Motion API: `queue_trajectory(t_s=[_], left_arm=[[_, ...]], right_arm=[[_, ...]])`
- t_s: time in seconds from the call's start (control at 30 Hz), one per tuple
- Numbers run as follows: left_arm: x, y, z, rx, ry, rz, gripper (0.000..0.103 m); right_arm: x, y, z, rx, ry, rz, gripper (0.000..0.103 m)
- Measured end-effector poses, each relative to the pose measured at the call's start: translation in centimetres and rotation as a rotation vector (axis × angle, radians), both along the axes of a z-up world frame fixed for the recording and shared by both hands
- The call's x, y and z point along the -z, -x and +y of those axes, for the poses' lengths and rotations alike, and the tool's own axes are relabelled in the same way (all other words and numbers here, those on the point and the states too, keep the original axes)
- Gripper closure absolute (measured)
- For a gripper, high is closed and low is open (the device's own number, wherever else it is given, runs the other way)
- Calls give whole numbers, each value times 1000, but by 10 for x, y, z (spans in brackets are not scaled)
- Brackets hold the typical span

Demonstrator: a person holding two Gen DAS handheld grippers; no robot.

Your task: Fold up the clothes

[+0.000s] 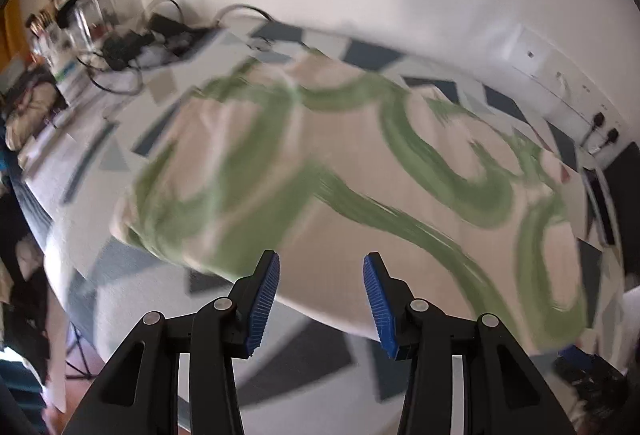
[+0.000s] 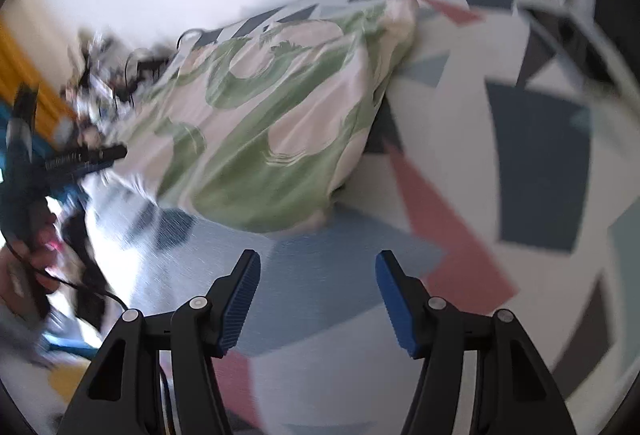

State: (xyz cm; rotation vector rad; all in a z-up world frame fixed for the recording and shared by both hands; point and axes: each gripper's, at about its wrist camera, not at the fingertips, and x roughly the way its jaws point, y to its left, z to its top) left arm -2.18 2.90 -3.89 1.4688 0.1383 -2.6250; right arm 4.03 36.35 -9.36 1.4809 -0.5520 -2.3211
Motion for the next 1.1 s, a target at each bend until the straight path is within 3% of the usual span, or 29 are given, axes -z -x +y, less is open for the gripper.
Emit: queue_trajectory(t_s=[0.07,0.13,0.23,0.33,0.4,0.5,0.67,0.77,0.97,1.1], left_arm=[[4,0,-5,48,12,0,60],[7,-2,-4,122,-30,-6,60],[10,-6,7,254,-71,-6,60],[13,-11,43,457,-50,9,60],[16,-15,67,578,-13,29,60],[21,-25,98,730,69,71,60],[29,-40,149,980,208,144,60],[30,-47,163,1050,285,213,60],[13,-78,149,1198,268,397,59],[37,-80,155,1253,331,387,59]], right_arm=[[4,2,9,79,140,-28,40],[10,6,14,143,223,-57,40],[18,15,12,201,220,-85,40],[23,22,12,254,243,-93,42],[24,26,13,289,265,-106,66],[24,33,14,308,294,-129,84],[5,44,11,297,265,-118,91],[1,47,9,304,253,-131,92],[1,54,8,316,240,-145,93],[1,52,11,322,271,-137,93]])
